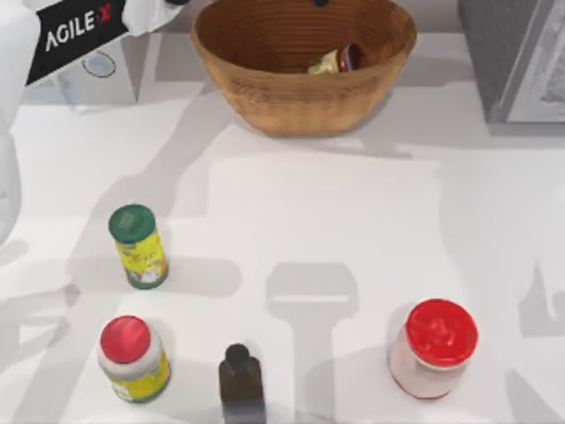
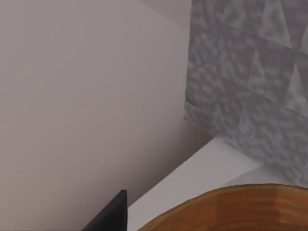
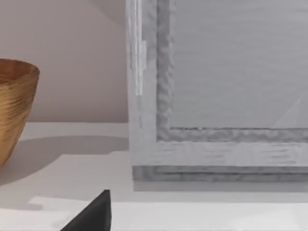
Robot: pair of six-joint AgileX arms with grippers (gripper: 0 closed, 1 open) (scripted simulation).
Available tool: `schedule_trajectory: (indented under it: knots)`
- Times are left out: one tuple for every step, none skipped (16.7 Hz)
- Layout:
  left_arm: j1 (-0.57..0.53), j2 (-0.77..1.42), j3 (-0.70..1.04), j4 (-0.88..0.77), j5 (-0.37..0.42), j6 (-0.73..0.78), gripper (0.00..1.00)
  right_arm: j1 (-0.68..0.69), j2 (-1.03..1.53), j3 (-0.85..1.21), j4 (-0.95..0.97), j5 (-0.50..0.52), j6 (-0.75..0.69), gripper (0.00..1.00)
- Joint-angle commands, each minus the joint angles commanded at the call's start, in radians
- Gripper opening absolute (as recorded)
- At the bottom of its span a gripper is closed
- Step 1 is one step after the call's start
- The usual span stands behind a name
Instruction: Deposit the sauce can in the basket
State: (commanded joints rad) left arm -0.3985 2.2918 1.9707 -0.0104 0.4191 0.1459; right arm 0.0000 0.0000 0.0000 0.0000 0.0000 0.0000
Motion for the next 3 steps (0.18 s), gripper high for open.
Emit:
schedule_trajectory:
  knots:
    - [0.0,0.0,0.0,0.0,0.0,0.0,1.0,0.0,0.0,0.0,0.0,0.0,0.0,1.0]
    - [0.0,0.0,0.0,0.0,0.0,0.0,1.0,0.0,0.0,0.0,0.0,0.0,0.0,1.0]
    - [0.0,0.0,0.0,0.0,0.0,0.0,1.0,0.0,0.0,0.0,0.0,0.0,0.0,1.0]
